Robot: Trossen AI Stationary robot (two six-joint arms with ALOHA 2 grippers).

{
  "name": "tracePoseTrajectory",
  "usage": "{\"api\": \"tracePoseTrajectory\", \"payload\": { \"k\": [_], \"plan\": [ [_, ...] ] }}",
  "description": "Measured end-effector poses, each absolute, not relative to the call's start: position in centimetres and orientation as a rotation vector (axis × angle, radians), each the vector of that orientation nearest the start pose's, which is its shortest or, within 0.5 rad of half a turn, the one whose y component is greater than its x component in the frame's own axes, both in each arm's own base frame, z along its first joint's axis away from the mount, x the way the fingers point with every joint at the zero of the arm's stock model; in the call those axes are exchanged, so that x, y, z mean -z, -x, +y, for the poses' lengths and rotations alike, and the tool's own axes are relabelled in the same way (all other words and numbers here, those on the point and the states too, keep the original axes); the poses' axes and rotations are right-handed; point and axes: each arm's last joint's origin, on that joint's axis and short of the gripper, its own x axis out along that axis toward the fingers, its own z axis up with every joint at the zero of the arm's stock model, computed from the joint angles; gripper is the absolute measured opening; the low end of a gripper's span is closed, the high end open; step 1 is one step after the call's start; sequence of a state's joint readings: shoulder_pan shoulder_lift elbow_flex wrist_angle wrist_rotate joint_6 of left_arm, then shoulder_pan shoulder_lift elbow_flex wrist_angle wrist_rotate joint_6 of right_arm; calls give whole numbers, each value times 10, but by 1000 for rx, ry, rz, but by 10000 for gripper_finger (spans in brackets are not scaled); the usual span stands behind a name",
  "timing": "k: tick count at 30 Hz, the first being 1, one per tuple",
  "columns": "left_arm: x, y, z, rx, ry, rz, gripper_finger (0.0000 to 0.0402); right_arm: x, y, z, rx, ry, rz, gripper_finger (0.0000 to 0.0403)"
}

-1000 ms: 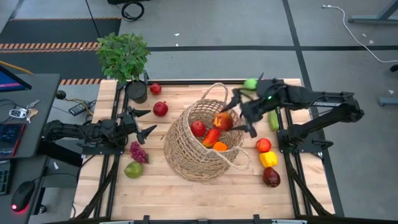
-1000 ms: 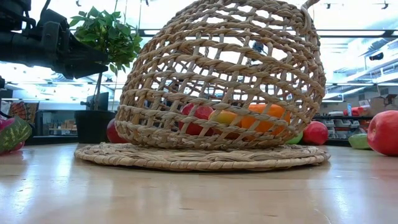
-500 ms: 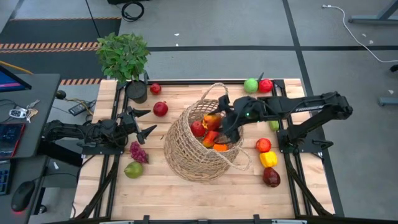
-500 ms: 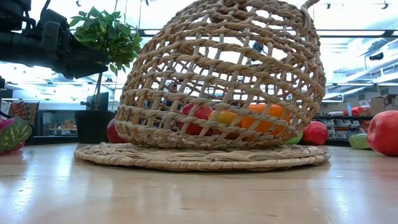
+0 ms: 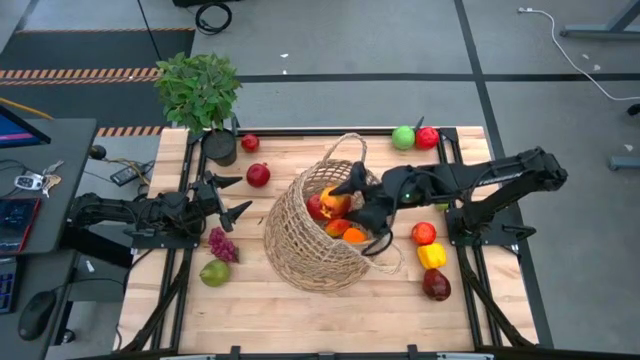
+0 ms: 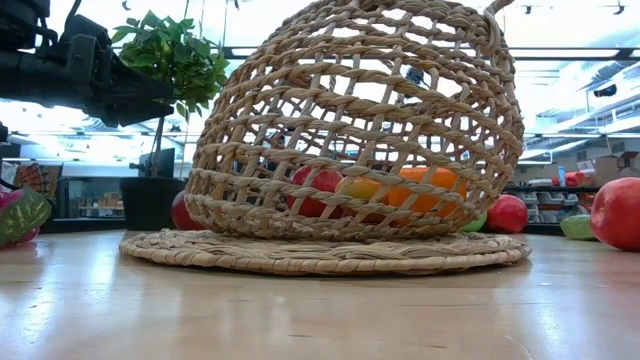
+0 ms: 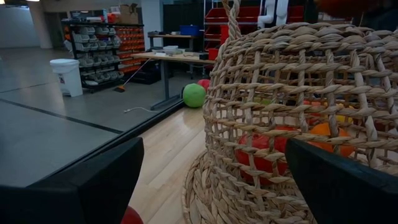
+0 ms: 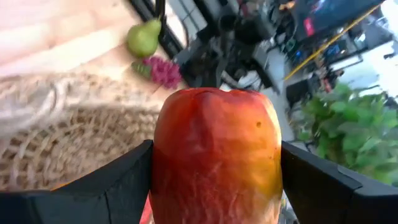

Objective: Build produce basket
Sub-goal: Put the dark red apple into the brown basket

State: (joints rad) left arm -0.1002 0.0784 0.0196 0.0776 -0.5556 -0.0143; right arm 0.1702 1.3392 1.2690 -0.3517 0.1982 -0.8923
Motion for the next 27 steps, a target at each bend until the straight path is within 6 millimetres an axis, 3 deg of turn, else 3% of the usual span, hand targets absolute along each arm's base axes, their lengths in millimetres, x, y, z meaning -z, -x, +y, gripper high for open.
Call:
{"api": "tracePoseTrajectory", "payload": {
  "k": [4,14,21,27],
  "plan": [
    [-171,-98,5,-455,20,-21,398,-370,-295,44,-128,892,337,321],
    [-171,-98,5,-455,20,-21,398,-389,-304,15,-64,364,139,321],
    [-171,-98,5,-455,21,-21,398,-379,-302,-12,163,-204,236,321],
    [-171,-98,5,-455,20,-21,398,-358,-293,-21,317,-532,420,321]
  ]
}}
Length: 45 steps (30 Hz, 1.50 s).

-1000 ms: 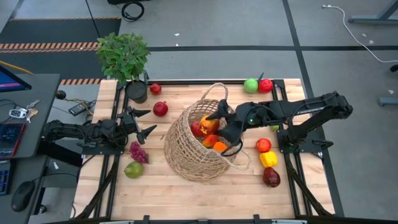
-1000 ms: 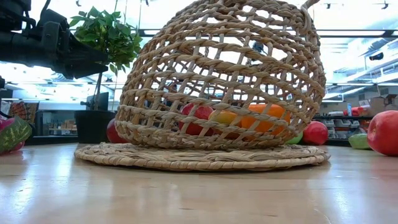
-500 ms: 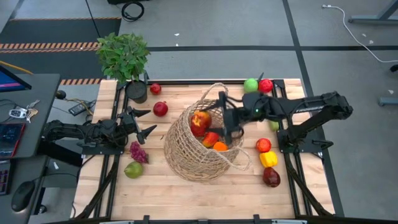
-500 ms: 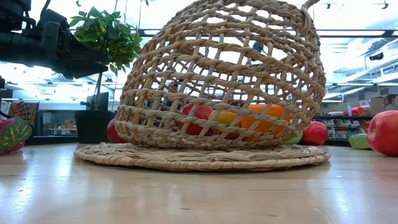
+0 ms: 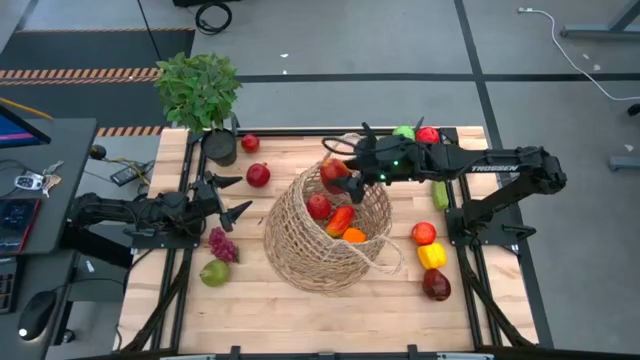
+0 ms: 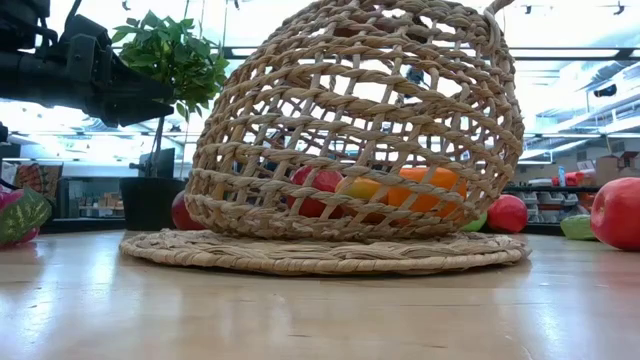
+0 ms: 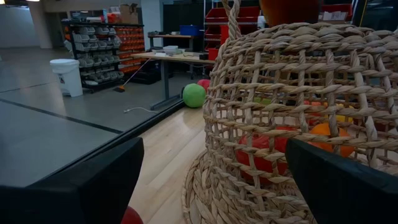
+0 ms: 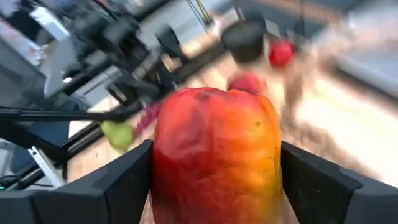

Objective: Build produce basket
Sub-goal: Put the dark red apple into the brown basket

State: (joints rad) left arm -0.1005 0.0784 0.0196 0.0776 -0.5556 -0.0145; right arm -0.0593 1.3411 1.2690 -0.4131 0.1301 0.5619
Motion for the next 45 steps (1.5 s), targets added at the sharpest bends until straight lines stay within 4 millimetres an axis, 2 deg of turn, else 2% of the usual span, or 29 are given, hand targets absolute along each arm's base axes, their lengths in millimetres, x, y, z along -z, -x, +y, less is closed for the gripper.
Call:
{"api": "tracePoseTrajectory", "payload": {
  "k": [3,7,13,18,27,31,34,38,45],
  "plan": [
    [-171,-98,5,-455,21,-21,398,-351,-289,-22,362,-672,486,321],
    [-171,-98,5,-455,20,-21,398,-347,-287,-19,325,-820,552,321],
    [-171,-98,5,-455,21,-21,398,-348,-288,-16,277,-1066,563,321],
    [-171,-98,5,-455,20,-21,398,-348,-288,-16,334,-1206,545,321],
    [-171,-98,5,-455,20,-21,398,-341,-282,-25,544,-1195,525,321],
    [-171,-98,5,-455,20,-21,398,-339,-288,-27,536,-1198,506,321],
    [-171,-98,5,-455,20,-21,398,-335,-302,-22,469,-1204,491,321],
    [-171,-98,5,-455,20,-20,398,-319,-324,-9,414,-1203,529,321],
    [-171,-98,5,-455,20,-20,398,-277,-344,3,475,-1138,702,321]
  ]
}}
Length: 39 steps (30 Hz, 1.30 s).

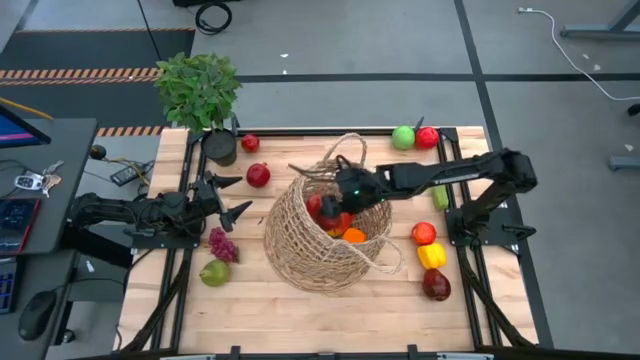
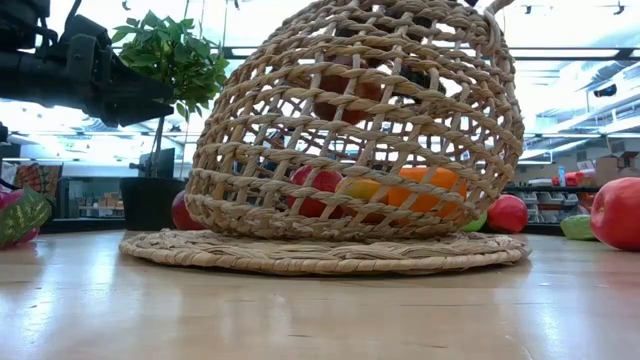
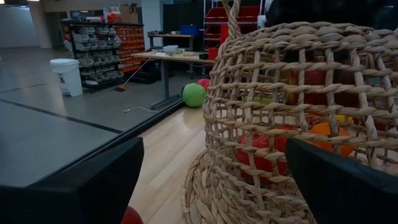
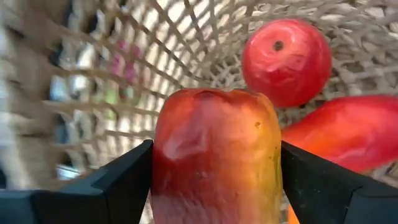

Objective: Build produce basket
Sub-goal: Put the dark red apple into the brown basket

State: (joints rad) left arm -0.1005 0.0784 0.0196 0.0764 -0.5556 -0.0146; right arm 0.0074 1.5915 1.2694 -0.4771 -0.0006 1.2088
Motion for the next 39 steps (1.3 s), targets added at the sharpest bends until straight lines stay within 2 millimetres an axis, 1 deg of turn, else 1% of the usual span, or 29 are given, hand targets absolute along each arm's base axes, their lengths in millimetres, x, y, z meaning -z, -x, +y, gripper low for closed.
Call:
{"api": "tracePoseTrajectory", "payload": {
  "k": [3,9,15,18,20,23,32,37,39],
  "plan": [
    [-171,-98,5,-455,20,-20,398,-266,-350,2,449,-1027,751,321],
    [-171,-98,5,-455,20,-21,398,-248,-358,2,351,-744,842,321],
    [-171,-98,5,-455,20,-21,398,-229,-369,1,316,-591,883,321],
    [-171,-98,5,-455,20,-21,398,-219,-370,-1,356,-611,919,321],
    [-171,-98,5,-455,20,-21,398,-217,-370,-2,377,-641,930,321],
    [-171,-98,5,-456,20,-21,398,-217,-369,-3,362,-673,941,321],
    [-171,-98,5,-455,20,-21,398,-219,-367,-9,308,-694,965,321],
    [-171,-98,5,-455,20,-21,398,-219,-367,-7,239,-673,990,321],
    [-171,-98,5,-455,21,-21,398,-218,-367,-8,248,-656,987,322]
  ]
}}
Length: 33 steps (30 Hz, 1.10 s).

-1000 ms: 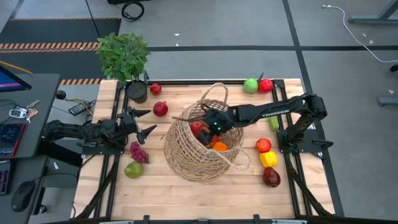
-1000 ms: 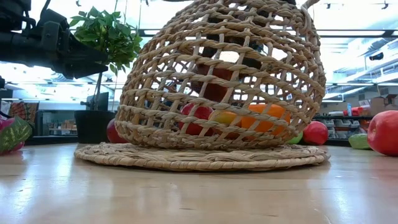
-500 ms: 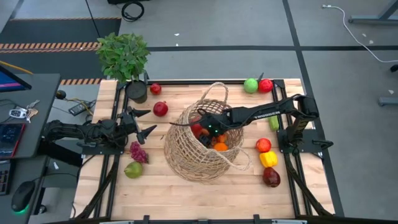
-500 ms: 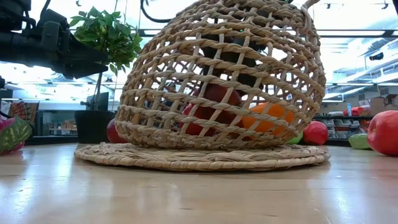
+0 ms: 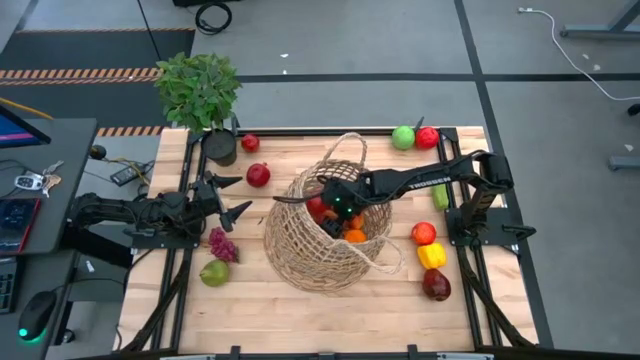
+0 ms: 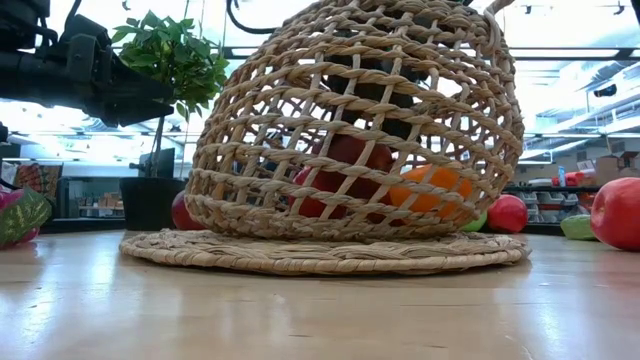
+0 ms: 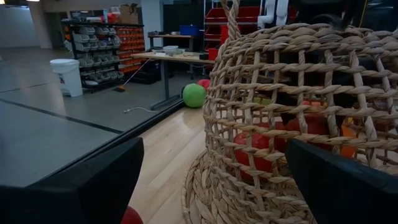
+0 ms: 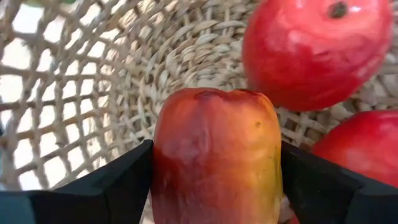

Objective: Build produce basket
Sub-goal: Put the dark red apple into the brown basket, then put the green apple into the brown basket

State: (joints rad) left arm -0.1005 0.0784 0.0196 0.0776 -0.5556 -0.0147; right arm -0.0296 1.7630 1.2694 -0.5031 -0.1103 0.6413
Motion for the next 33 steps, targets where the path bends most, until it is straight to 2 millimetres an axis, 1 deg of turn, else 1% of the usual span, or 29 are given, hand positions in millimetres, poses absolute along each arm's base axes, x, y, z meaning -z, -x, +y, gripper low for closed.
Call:
{"api": "tracePoseTrajectory", "payload": {
  "k": [3,5,8,14,20,23,26,29,33],
  "plan": [
    [-171,-98,5,-455,21,-21,398,-216,-366,-9,256,-604,998,331],
    [-171,-98,5,-455,20,-21,398,-215,-364,-9,314,-603,1016,343],
    [-171,-98,5,-455,20,-21,398,-215,-363,-11,335,-600,1013,359],
    [-171,-98,5,-455,20,-21,398,-217,-366,-9,205,-602,1019,370],
    [-171,-98,5,-455,20,-21,398,-216,-364,-9,150,-501,1049,374],
    [-171,-98,5,-455,20,-21,398,-216,-363,-7,84,-469,1065,387],
    [-171,-98,5,-455,20,-21,398,-216,-363,-6,47,-478,1064,397],
    [-171,-98,5,-456,20,-21,398,-222,-364,-6,46,-483,1075,397],
    [-171,-98,5,-455,20,-21,398,-239,-369,-6,30,-474,1060,398]
  ]
}}
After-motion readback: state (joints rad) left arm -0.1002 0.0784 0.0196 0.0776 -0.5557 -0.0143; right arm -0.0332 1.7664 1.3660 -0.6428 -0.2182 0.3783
